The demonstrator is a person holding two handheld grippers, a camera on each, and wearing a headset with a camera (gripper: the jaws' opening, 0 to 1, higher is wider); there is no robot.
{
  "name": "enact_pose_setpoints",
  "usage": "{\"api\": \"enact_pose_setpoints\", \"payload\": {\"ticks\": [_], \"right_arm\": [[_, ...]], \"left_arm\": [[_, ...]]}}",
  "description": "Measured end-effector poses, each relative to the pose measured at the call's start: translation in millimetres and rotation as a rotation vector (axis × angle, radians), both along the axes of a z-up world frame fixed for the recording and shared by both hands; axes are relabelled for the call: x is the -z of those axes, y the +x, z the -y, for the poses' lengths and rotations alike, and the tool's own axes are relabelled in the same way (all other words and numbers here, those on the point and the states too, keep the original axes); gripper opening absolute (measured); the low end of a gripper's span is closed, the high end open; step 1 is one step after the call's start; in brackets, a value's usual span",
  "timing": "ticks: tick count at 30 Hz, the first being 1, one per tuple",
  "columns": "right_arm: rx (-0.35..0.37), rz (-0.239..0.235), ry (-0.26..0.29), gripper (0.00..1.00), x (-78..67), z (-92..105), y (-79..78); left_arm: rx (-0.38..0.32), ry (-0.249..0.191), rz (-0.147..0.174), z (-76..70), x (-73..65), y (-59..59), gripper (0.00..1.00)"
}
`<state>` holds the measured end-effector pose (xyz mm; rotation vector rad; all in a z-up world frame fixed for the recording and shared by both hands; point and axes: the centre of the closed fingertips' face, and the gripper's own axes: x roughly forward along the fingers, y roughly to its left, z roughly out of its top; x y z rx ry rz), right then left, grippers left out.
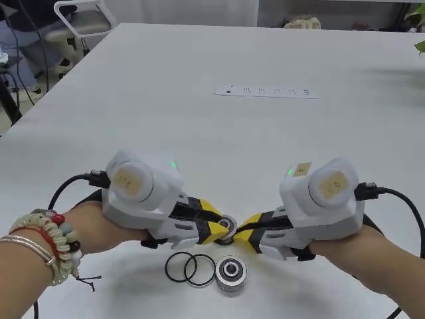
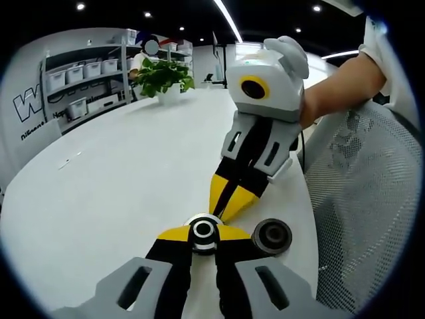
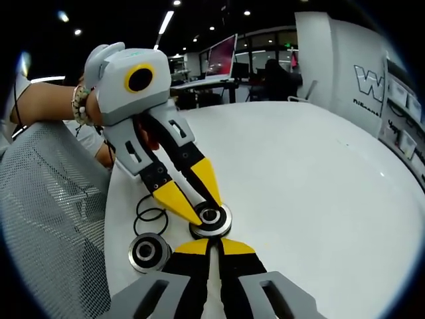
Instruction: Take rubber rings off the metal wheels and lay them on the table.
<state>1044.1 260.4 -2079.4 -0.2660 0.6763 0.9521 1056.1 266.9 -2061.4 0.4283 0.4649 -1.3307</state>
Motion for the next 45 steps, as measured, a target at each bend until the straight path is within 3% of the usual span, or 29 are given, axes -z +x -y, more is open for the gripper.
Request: {"api": "enact_pose_setpoints", "payload": {"ticks": [2, 7, 15, 17, 20, 23, 27, 29, 31, 45], "right_arm": [[-0.015, 0.021, -0.017, 0.01, -0.7, -0.4, 0.0], [0.004, 0.020, -0.029, 0.00, 0.4, 1.0, 2.5], [0.100, -0.048, 0.007, 0.00, -1.2, 6.7, 7.4], [0.149, -0.098, 0.043, 0.00, -1.8, 7.7, 7.4], [0.257, -0.201, 0.154, 0.00, -5.9, 9.8, 10.1], [0.319, -0.264, 0.255, 0.00, -12.2, 9.0, 12.4], [0.308, -0.253, 0.232, 0.00, -10.4, 8.7, 11.4], [0.303, -0.264, 0.259, 0.00, -14.8, 3.9, 9.7], [0.310, -0.258, 0.235, 0.00, -13.5, 6.0, 9.4], [0.293, -0.253, 0.237, 0.00, -17.3, 2.1, 8.2]], "left_arm": [[-0.002, 0.002, 0.000, 0.0, 0.1, -0.2, 0.07], [-0.003, 0.003, 0.002, -0.2, 0.0, 0.0, 0.08], [-0.004, 0.007, 0.005, 0.2, 0.1, 0.0, 0.07], [-0.005, 0.006, 0.003, 0.3, 0.1, -0.1, 0.07], [-0.005, 0.005, 0.004, 0.6, 0.1, -0.3, 0.07], [-0.003, 0.004, 0.006, 1.7, -0.1, -0.8, 0.07], [-0.004, 0.003, 0.009, 1.8, -0.1, -0.4, 0.07], [-0.004, 0.004, 0.015, 2.2, -0.3, -0.6, 0.07], [-0.005, 0.004, 0.014, 2.1, -0.3, -1.0, 0.07], [-0.003, 0.004, 0.019, 2.3, 0.1, -1.0, 0.07]]}}
